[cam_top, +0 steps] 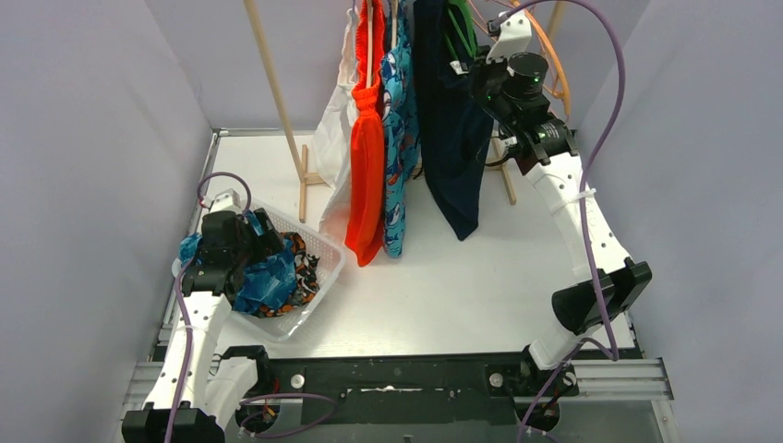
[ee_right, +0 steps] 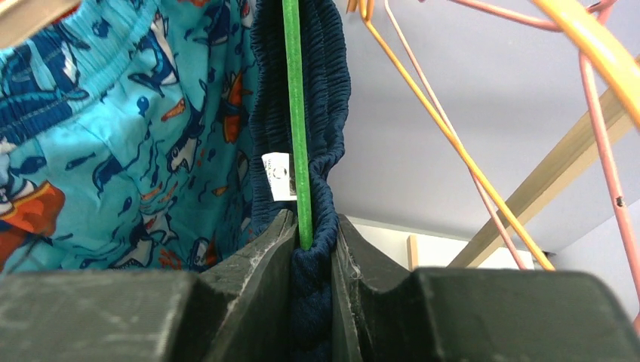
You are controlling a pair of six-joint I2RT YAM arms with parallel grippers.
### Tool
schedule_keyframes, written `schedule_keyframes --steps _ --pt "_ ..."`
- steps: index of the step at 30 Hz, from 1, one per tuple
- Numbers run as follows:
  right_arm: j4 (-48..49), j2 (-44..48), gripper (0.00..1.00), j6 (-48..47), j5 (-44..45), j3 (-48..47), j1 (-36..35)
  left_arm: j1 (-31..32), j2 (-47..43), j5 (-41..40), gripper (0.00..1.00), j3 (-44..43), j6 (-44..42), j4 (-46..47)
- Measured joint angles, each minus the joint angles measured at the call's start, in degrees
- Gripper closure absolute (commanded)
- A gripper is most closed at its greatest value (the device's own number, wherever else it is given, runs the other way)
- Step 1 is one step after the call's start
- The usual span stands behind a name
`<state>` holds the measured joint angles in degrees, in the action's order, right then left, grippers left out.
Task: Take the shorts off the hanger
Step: Pick up the hanger from the clothes rod.
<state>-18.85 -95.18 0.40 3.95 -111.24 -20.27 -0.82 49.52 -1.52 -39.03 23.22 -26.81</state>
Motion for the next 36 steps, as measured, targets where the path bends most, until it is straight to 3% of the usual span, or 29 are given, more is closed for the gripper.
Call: schedule_keyframes --steps 10,19,28,36 --pt "4.39 0.37 1.0 3.43 -0.28 0.42 0.09 0.0 -0.22 0.0 0.16 0.0 0.0 0.02" --pt "-1.66 7.69 1.0 5.11 0.24 5.79 -0.22 0.0 -0.7 0.0 0.16 0.0 0.0 0.02" --pt "-9.51 23.04 1.0 7.39 -4.09 17.92 -0.74 0.0 -1.16 -0.33 0.16 0.0 0.0 -0.02" --pt "-16.2 44.85 1.0 13.44 -5.53 42.73 -0.87 0.04 -3.37 -0.15 0.16 0.0 0.02 0.11"
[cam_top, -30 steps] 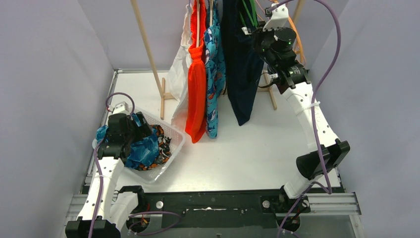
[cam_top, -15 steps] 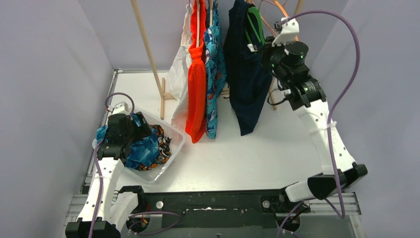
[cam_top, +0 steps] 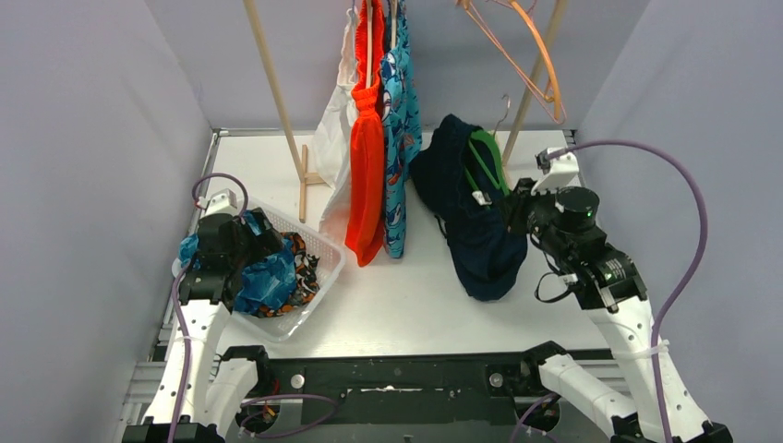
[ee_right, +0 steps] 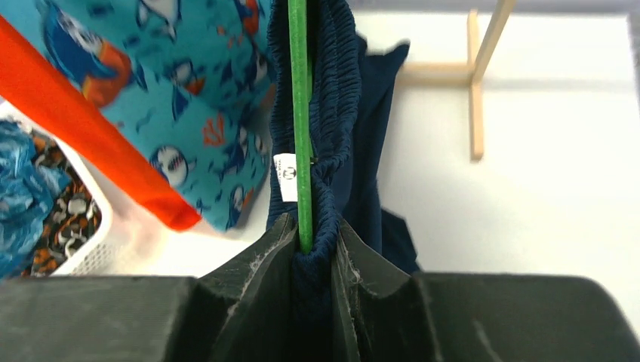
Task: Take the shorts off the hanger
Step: Pick up the hanger from the clothes rod.
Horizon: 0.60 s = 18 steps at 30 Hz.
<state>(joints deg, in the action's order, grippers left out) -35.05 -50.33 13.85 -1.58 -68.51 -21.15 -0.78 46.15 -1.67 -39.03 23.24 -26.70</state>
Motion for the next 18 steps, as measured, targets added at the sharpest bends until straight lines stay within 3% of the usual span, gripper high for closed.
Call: schedule_keyframes --steps 10,18 --pt "-5.22 7.82 1.0 11.28 -5.09 18.78 0.0 0.33 -1.38 2.21 0.16 0.0 0.04 -0.11" --pt "-6.67 9.09 1.0 8.72 -14.4 19.34 0.0 0.63 -4.81 13.46 0.22 -0.85 6.62 0.0"
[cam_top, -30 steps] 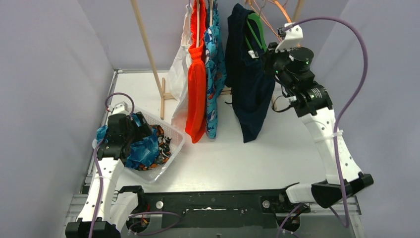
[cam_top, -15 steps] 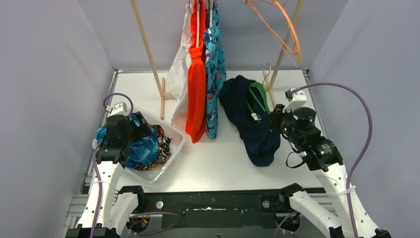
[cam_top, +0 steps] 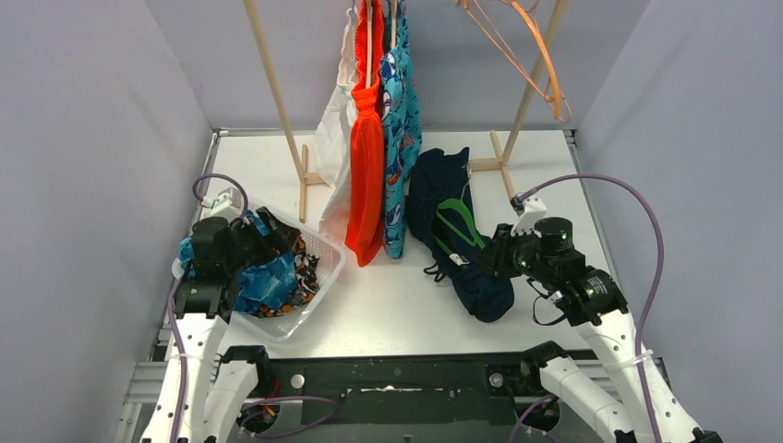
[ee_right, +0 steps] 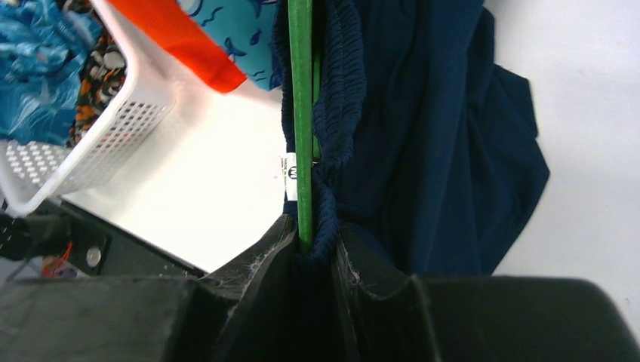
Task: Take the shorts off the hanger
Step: Pick up the hanger from the clothes rod.
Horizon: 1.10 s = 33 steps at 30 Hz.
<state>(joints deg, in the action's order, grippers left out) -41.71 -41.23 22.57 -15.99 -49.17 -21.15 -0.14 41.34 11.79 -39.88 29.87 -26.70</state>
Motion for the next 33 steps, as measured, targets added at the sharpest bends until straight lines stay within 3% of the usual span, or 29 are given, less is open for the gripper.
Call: schedule_keyframes --steps 6,12,18,21,24,33 --pt "-3.3 -2.19 1.0 -2.97 -6.36 -2.89 0.0 7.21 0.79 7.63 0.24 -0.96 4.72 0.42" --pt "-6.51 -2.84 1.0 -5.57 -17.2 -7.06 0.0 23.47 4.66 4.31 0.27 -5.97 6.71 0.48" --pt "-14.14 -3.37 1.0 -9.2 -11.04 -20.17 -0.28 35.6 6.23 -2.84 0.28 -10.08 8.26 1.88" --pt "-17.97 -2.71 1.0 -10.34 -4.96 -27.12 -0.31 38.34 6.75 -6.08 0.29 -11.19 8.79 3.17" --pt "-20.63 -1.55 1.0 -11.3 -4.5 -31.04 -0.24 39.39 6.97 -7.82 0.3 -11.54 8.96 3.39" --pt "-26.47 -0.63 1.0 -14.27 -19.34 -31.21 -0.28 39.98 4.07 -10.71 0.29 -12.15 9.86 4.52"
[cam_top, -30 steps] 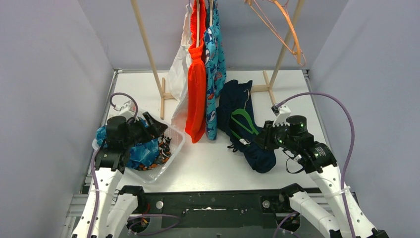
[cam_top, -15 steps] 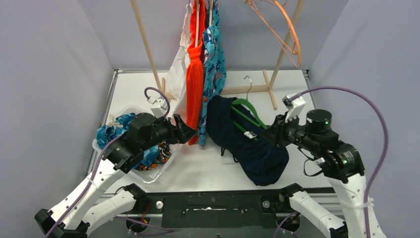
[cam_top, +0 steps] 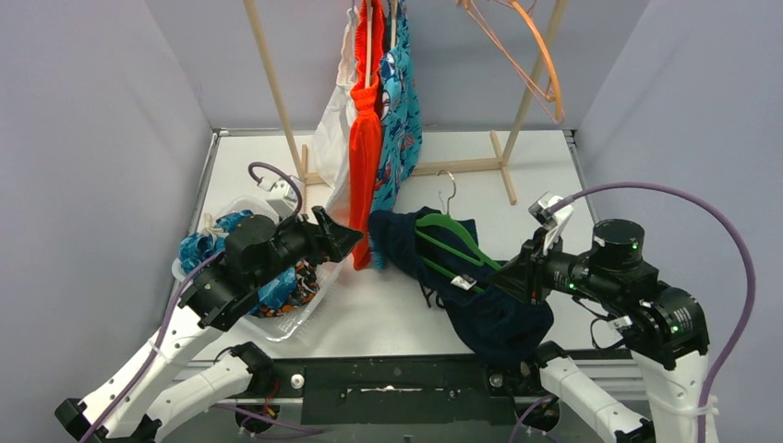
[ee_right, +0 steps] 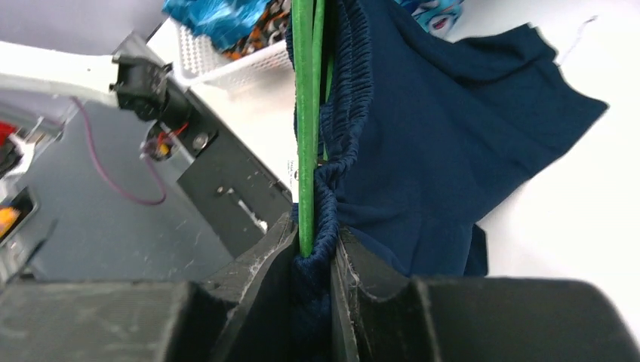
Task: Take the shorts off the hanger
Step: Pick up the hanger from the clothes rod, then remove the shorts from the hanger.
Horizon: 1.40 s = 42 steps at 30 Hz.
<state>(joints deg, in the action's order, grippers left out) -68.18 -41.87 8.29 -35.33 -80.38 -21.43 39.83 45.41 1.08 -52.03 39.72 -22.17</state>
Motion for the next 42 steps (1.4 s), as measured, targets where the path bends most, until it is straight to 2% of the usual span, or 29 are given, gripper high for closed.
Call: schedule_keyframes --steps 4,9,15,21,35,42 --pt "0.33 -1.29 1.0 -1.77 -6.14 3.63 0.0 0.13 -2.32 0.57 0.29 -0.59 0.59 1.79" --pt "4.33 -4.04 1.0 -2.97 -7.93 8.66 -0.04 0.15 -2.08 3.45 0.29 -0.74 1.6 3.63" --pt "10.88 -13.16 1.0 -5.38 -10.58 9.46 -0.04 0.76 1.42 5.42 0.29 -0.74 1.79 5.01" --pt "16.46 -20.65 1.0 -5.64 -12.02 9.53 -1.09 2.54 2.43 2.29 0.29 -0.74 1.49 6.84" --pt "18.75 -21.38 1.0 -6.34 -12.0 11.08 -1.92 6.23 14.75 -4.44 0.35 -2.58 -1.27 18.62" --pt "18.64 -21.33 1.0 -6.4 -11.87 11.1 -1.95 8.48 19.69 -8.35 0.47 -7.45 -4.85 21.66"
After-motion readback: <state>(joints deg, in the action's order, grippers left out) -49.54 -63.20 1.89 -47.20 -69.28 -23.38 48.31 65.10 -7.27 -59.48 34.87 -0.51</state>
